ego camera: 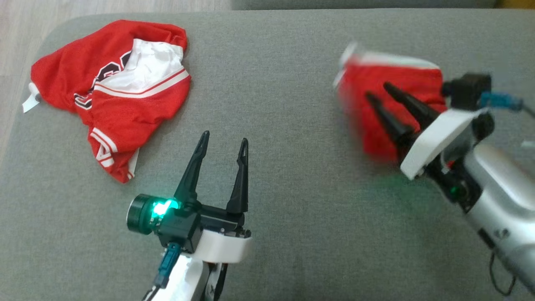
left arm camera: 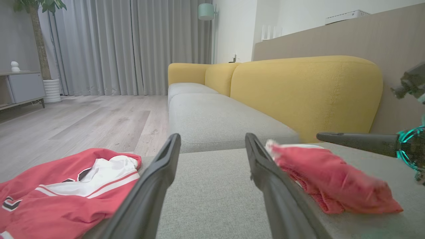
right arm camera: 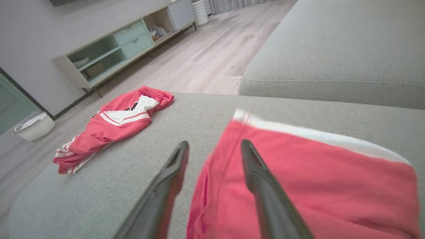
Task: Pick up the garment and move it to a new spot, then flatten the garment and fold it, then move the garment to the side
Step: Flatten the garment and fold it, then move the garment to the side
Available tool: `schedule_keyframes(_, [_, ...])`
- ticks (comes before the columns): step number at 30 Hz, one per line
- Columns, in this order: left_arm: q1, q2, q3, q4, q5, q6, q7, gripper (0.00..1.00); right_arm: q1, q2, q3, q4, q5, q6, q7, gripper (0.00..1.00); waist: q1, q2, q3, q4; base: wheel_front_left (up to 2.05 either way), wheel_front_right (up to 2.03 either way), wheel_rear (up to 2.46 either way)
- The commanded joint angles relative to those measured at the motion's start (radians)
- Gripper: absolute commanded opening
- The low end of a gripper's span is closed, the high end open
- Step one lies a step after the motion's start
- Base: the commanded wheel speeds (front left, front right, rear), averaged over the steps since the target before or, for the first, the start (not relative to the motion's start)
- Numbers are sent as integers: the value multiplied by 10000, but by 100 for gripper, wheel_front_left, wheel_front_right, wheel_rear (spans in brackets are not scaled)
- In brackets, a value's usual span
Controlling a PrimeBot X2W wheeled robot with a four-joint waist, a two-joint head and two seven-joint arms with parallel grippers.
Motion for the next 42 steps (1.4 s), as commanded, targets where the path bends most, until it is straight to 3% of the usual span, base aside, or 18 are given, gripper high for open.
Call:
schedule_keyframes(1, [-32, -39, 452, -283, 18, 0, -49, 100, 25, -174, -413, -322, -109, 65, -292, 100, 0, -1, -69, -14, 0, 0, 0])
schedule_keyframes(7, [369, -48, 779, -153, -91, 4, -49, 100, 1172, -234, -2418, -83, -1161, 65, -1550, 100, 0, -1, -728, -189, 0, 0, 0])
schedule_keyframes(12, [883, -56, 1128, 55, -405, 56, -49, 100, 2407, 105, -3667, 354, -1865, 65, -2393, 100, 0, -1, -1412, -353, 0, 0, 0])
schedule_keyframes(16, [1423, -13, 1366, 475, -291, 114, -49, 100, 3931, 650, -4536, 267, -2768, 65, -2785, 100, 0, -1, -2078, -417, 0, 0, 0])
schedule_keyframes(21, [1899, 0, 1686, 826, -187, 96, -49, 100, 5723, 1643, -5805, -926, -4363, 65, -2821, 100, 0, -1, -2456, -423, 0, 0, 0])
schedule_keyframes(27, [2357, -16, 2032, 1279, -179, 72, -49, 100, 7149, 2574, -6311, -1559, -5578, 65, -2823, 100, 0, -1, -2742, -429, 0, 0, 0])
schedule_keyframes(42, [2666, -40, 2418, 1532, 89, -137, -49, 100, 7325, 2946, -6502, -1615, -6366, 65, -2825, 100, 0, -1, -2907, -411, 0, 0, 0])
